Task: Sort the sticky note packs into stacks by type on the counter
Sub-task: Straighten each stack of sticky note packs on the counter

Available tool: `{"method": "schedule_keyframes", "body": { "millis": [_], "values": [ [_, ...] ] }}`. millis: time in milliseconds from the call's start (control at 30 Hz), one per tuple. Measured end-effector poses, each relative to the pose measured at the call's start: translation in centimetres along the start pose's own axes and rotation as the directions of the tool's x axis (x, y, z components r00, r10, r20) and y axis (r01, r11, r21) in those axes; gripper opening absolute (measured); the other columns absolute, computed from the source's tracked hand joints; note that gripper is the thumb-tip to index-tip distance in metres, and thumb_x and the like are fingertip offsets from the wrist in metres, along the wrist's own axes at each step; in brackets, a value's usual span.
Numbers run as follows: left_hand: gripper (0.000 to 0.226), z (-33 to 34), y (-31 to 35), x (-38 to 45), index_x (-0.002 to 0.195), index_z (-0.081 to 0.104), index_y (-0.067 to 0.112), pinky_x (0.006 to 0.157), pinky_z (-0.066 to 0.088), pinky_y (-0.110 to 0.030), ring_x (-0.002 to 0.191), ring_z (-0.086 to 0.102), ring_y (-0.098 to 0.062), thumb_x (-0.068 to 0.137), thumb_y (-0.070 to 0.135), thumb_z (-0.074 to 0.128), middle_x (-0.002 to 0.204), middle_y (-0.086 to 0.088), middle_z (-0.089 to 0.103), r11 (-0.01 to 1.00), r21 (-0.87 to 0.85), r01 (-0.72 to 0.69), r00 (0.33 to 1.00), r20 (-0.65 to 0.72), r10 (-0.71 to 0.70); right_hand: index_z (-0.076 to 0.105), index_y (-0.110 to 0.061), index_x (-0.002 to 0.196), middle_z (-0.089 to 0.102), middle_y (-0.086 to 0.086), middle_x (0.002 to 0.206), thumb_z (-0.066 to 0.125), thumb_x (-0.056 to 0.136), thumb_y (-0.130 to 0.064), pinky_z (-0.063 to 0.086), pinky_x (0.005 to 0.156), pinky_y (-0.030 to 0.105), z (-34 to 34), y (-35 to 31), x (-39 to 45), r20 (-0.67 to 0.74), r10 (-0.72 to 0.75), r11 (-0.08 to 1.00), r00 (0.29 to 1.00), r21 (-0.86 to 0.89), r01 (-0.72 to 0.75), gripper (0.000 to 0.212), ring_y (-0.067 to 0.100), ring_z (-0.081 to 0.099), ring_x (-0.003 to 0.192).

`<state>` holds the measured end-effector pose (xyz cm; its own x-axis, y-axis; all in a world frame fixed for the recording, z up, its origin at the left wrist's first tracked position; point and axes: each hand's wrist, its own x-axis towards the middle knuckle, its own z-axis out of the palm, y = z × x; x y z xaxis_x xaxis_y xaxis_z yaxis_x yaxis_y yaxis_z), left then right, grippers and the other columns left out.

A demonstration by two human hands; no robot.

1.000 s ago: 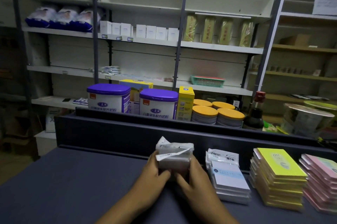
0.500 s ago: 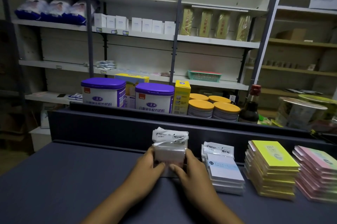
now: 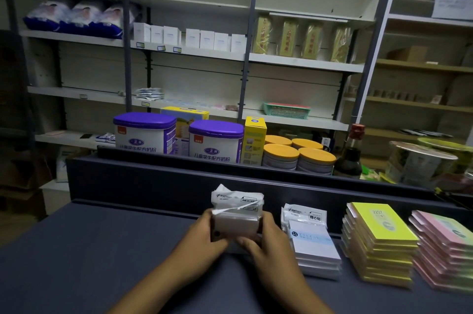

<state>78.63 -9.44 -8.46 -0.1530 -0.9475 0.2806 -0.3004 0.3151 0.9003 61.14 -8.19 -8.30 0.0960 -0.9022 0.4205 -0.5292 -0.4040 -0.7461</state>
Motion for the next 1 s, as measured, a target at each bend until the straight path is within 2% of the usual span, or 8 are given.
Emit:
{"method": "schedule_keyframes", "body": {
  "millis": [100, 200, 267, 433, 633, 767, 933, 1000],
  "values": [
    [0.061, -1.3, 1.1, 0.1, 0.118, 0.061, 0.017, 0.085, 0.051, -0.017, 0.107, 0.067, -0.008, 0.059, 0.02, 0.076, 0.112, 0.0, 0.073, 0.986, -0.158, -0.043, 0.997, -0.068, 0.033, 0.056, -0.021, 0.117, 0.072, -0.009, 0.111, 0.075, 0.085, -0.007, 0.053, 0.088, 0.018, -0.6, -0.8, 0.4, 0.004, 0.051, 0.978, 0.999, 0.203, -0.051, 0.04, -0.004, 0.066, 0.102],
    [0.071, -2.2, 2.1, 0.0, 0.12, 0.061, 0.016, 0.084, 0.055, -0.026, 0.105, 0.069, -0.017, 0.053, 0.026, 0.084, 0.113, -0.006, 0.072, 0.926, -0.372, -0.066, 0.996, -0.084, 0.037, 0.06, -0.016, 0.12, 0.074, -0.005, 0.112, 0.082, 0.079, -0.01, 0.055, 0.095, 0.032, -0.8, -1.7, 0.7, 0.025, 0.09, 0.91, 0.996, 0.404, -0.093, 0.046, 0.007, 0.069, 0.106],
    [0.073, -2.4, 2.4, -0.2, 0.121, 0.06, 0.015, 0.085, 0.055, -0.031, 0.107, 0.068, -0.022, 0.054, 0.023, 0.085, 0.116, -0.009, 0.07, 0.903, -0.424, -0.072, 0.996, -0.083, 0.041, 0.058, -0.018, 0.123, 0.075, -0.003, 0.111, 0.088, 0.072, -0.013, 0.056, 0.094, 0.035, -0.9, -2.0, 0.7, 0.048, 0.117, 0.872, 0.992, 0.474, -0.125, 0.059, 0.009, 0.07, 0.104],
    [0.073, -2.6, 2.5, -0.4, 0.119, 0.058, 0.012, 0.08, 0.054, -0.023, 0.101, 0.068, -0.016, 0.052, 0.021, 0.085, 0.112, -0.006, 0.071, 0.916, -0.395, -0.075, 0.996, -0.065, 0.054, 0.045, -0.038, 0.128, 0.062, -0.018, 0.123, 0.091, 0.057, -0.033, 0.05, 0.093, 0.024, -2.0, -2.0, 0.4, -0.023, 0.022, 0.971, 0.999, 0.239, -0.016, 0.085, 0.0, 0.06, 0.114],
    [0.068, -2.5, 2.0, -0.4, 0.118, 0.058, 0.014, 0.082, 0.053, -0.023, 0.107, 0.067, -0.015, 0.055, 0.024, 0.083, 0.115, -0.002, 0.07, 0.941, -0.327, -0.082, 0.996, -0.057, 0.067, 0.058, -0.03, 0.116, 0.072, -0.015, 0.107, 0.089, 0.064, -0.016, 0.057, 0.089, 0.037, -1.6, -1.7, 0.2, 0.032, 0.059, 0.974, 0.998, 0.219, -0.064, 0.062, 0.003, 0.068, 0.098],
    [0.062, -2.3, 1.6, -0.2, 0.117, 0.062, 0.019, 0.086, 0.052, -0.022, 0.109, 0.066, -0.014, 0.058, 0.025, 0.08, 0.115, -0.001, 0.07, 0.96, -0.266, -0.085, 0.996, -0.049, 0.075, 0.055, -0.032, 0.117, 0.071, -0.016, 0.106, 0.089, 0.061, -0.022, 0.056, 0.087, 0.026, -1.5, -1.7, 0.2, 0.003, 0.077, 0.98, 0.997, 0.182, -0.076, 0.066, -0.003, 0.066, 0.098],
    [0.054, -2.0, 1.3, -0.2, 0.118, 0.062, 0.019, 0.087, 0.051, -0.019, 0.107, 0.067, -0.013, 0.066, 0.013, 0.075, 0.112, 0.001, 0.072, 0.98, -0.188, -0.073, 0.997, -0.033, 0.068, 0.053, -0.032, 0.112, 0.07, -0.015, 0.099, 0.082, 0.069, -0.011, 0.058, 0.085, 0.036, -1.4, -1.4, 0.1, -0.007, 0.077, 0.982, 0.997, 0.171, -0.075, 0.055, 0.003, 0.068, 0.092],
    [0.056, -1.9, 1.4, -0.1, 0.121, 0.061, 0.018, 0.086, 0.05, -0.016, 0.107, 0.066, -0.009, 0.066, 0.013, 0.074, 0.114, 0.0, 0.071, 0.977, -0.197, -0.086, 0.996, -0.047, 0.078, 0.055, -0.03, 0.112, 0.07, -0.017, 0.1, 0.081, 0.072, -0.008, 0.057, 0.083, 0.03, -1.4, -1.5, 0.1, -0.026, 0.053, 0.984, 0.998, 0.171, -0.048, 0.052, 0.002, 0.068, 0.092]
  ]
}}
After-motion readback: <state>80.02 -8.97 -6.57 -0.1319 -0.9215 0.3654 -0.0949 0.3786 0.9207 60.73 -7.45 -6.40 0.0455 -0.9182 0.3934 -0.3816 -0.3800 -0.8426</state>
